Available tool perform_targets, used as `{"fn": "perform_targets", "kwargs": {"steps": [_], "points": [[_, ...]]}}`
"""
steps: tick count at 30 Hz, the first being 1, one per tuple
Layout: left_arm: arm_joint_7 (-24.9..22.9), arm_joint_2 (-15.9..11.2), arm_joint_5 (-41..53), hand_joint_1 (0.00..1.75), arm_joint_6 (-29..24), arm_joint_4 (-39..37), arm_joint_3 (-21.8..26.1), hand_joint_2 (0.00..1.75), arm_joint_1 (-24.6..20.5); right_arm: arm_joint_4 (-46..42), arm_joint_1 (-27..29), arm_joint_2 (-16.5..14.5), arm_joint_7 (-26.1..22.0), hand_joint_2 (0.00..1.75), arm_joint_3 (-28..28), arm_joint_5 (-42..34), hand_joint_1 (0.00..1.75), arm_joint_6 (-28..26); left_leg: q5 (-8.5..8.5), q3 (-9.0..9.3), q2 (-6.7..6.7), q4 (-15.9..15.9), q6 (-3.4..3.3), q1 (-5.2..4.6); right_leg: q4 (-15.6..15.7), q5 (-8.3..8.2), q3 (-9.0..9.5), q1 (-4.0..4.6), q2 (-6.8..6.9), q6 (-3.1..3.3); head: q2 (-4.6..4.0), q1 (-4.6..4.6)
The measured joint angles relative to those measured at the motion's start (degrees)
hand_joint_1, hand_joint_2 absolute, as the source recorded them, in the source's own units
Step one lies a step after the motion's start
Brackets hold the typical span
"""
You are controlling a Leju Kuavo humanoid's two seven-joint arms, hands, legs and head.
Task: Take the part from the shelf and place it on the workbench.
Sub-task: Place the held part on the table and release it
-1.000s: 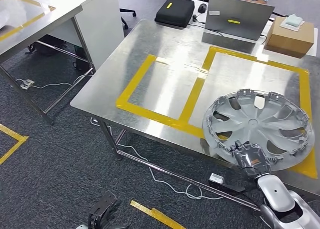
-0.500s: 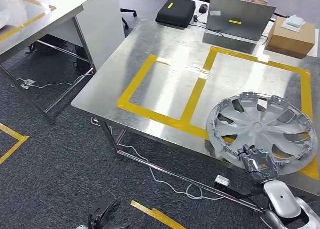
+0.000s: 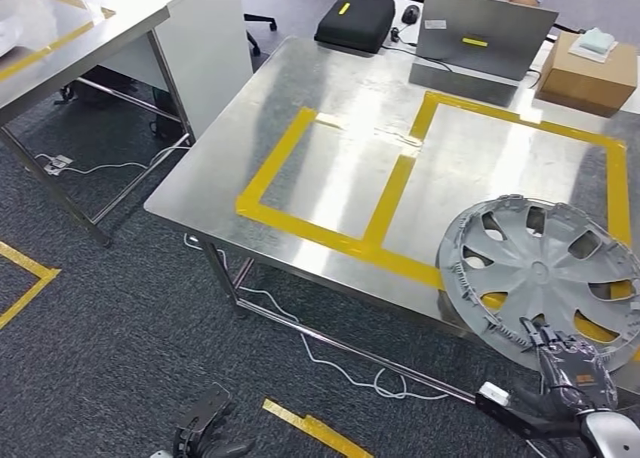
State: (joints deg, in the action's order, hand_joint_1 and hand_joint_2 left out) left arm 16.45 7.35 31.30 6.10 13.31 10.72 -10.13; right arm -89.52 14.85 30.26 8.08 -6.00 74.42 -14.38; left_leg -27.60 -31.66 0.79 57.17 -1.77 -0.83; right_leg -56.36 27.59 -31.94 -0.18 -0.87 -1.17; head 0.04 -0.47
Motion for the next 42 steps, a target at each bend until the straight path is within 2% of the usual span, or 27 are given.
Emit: {"fn": "perform_targets", "kwargs": {"steps": [4, 8, 13, 19, 24, 28, 30, 32, 34, 36, 38, 40, 42], "points": [[0.14, 0.02, 0.0, 0.0, -0.19, 0.0, -0.14, 0.0, 0.0, -0.01, 1.12, -1.66, 0.7, 0.0, 3.17, 2.71, 0.0, -3.59, 0.0, -0.01, -0.01, 0.0, 0.0, 0.01, 0.0, 0.0, -0.03, 0.01, -0.01, 0.0, 0.0, -0.01], [0.4, 0.02, 0.0, 0.0, -0.2, 0.0, -0.17, 0.0, 0.05, -0.01, 1.3, -4.59, 0.64, 0.0, 7.5, 4.78, 0.0, -9.34, 0.0, -0.02, -0.01, 0.0, 0.0, 0.03, -0.01, 0.01, -0.04, 0.01, -0.02, 0.01, 0.0, 0.0], [0.56, 0.02, 0.0, 0.0, -0.22, 0.0, -0.19, 0.0, 0.09, -0.01, 1.32, -6.7, 0.3, 0.0, 10.41, 5.03, 0.0, -10.58, 0.0, -0.02, -0.02, 0.0, 0.01, 0.03, -0.01, 0.01, -0.04, 0.02, -0.03, 0.01, 0.0, 0.0], [1.46, 0.04, 0.03, 0.0, -0.35, 0.0, -0.23, 0.0, 0.23, -1.9, 1.3, -10.46, -4.26, 0.0, 13.34, 2.47, 0.0, -14.61, 0.0, -0.04, -0.02, 0.0, 0.01, 0.03, -0.01, 0.01, -0.05, 0.02, -0.03, 0.01, 0.0, 0.0], [2.07, 0.03, 0.13, 0.0, -0.89, 0.0, -0.27, 0.0, 0.57, -6.92, 1.58, -13.65, -4.65, 0.0, 14.49, 12.14, 0.0, -16.9, 0.0, -0.05, -0.02, 0.0, 0.01, 0.05, -0.01, 0.03, -0.07, 0.03, -0.03, 0.04, 0.0, 0.0], [2.48, 0.04, -0.29, 0.0, -1.0, 0.0, -0.26, 0.0, 0.96, -10.88, 2.91, -15.27, -4.16, 0.0, 14.83, 14.93, 0.0, -17.11, 0.0, -0.05, -0.01, 0.0, 0.01, 0.05, -0.01, 0.05, -0.08, 0.04, -0.01, 0.07, 0.0, 0.01], [3.03, 0.02, -0.98, 0.0, -1.13, 0.0, -0.15, 0.0, 1.28, -13.71, 4.89, -16.18, -5.86, 0.0, 15.53, 15.35, 0.0, -17.66, -0.01, -0.07, 0.0, 0.0, 0.01, 0.05, -0.01, 0.09, -0.09, 0.04, 0.01, 0.05, 0.0, 0.02], [3.75, -0.02, -1.83, 0.0, -1.47, 0.0, 0.14, 0.0, 1.83, -17.47, 7.63, -19.2, -10.83, 0.0, 17.19, 15.52, 0.0, -19.51, -0.05, -0.08, 0.0, 0.0, 0.05, 0.07, -0.01, 0.14, -0.1, 0.05, 0.01, 0.08, 0.0, 0.02], [4.41, -0.08, -2.62, 0.0, -1.93, 0.0, 0.62, 0.0, 2.49, -21.51, 10.64, -24.51, -17.17, 0.0, 19.31, 15.57, 0.0, -22.29, -0.12, -0.08, 0.0, -0.01, 0.11, 0.1, -0.02, 0.22, -0.11, 0.07, -0.01, 0.18, 0.0, 0.01], [4.95, -0.13, -3.37, 0.0, -2.26, 0.0, 1.29, 0.0, 3.15, -25.36, 13.62, -30.2, -20.98, 0.0, 20.85, 15.47, 0.0, -24.37, -0.19, -0.08, 0.0, -0.01, 0.18, 0.14, -0.05, 0.3, -0.13, 0.09, -0.02, 0.27, 0.0, -0.01], [5.5, -0.15, -4.17, 0.0, -2.45, 0.0, 2.09, 0.0, 3.77, -29.61, 16.75, -35.52, -21.27, 0.0, 21.99, 14.13, 0.0, -25.18, -0.24, -0.07, -0.01, -0.02, 0.26, 0.17, -0.08, 0.4, -0.14, 0.12, -0.02, 0.34, 0.0, -0.02], [6.18, -0.16, -5.01, 0.0, -2.76, 0.0, 3.03, 0.0, 4.4, -33.55, 19.39, -40.01, -18.78, 0.0, 23.44, 9.74, 0.0, -25.43, -0.28, -0.07, -0.02, -0.03, 0.32, 0.21, -0.1, 0.47, -0.13, 0.15, -0.07, 0.39, 0.0, 0.0], [6.85, -0.15, -5.67, 0.0, -3.12, 0.0, 4.01, 0.0, 4.93, -35.42, 20.76, -42.9, -15.19, 0.0, 25.29, 2.95, 0.0, -25.55, -0.31, -0.05, -0.04, -0.03, 0.36, 0.23, -0.11, 0.47, -0.13, 0.17, -0.16, 0.39, 0.0, 0.0]]}}
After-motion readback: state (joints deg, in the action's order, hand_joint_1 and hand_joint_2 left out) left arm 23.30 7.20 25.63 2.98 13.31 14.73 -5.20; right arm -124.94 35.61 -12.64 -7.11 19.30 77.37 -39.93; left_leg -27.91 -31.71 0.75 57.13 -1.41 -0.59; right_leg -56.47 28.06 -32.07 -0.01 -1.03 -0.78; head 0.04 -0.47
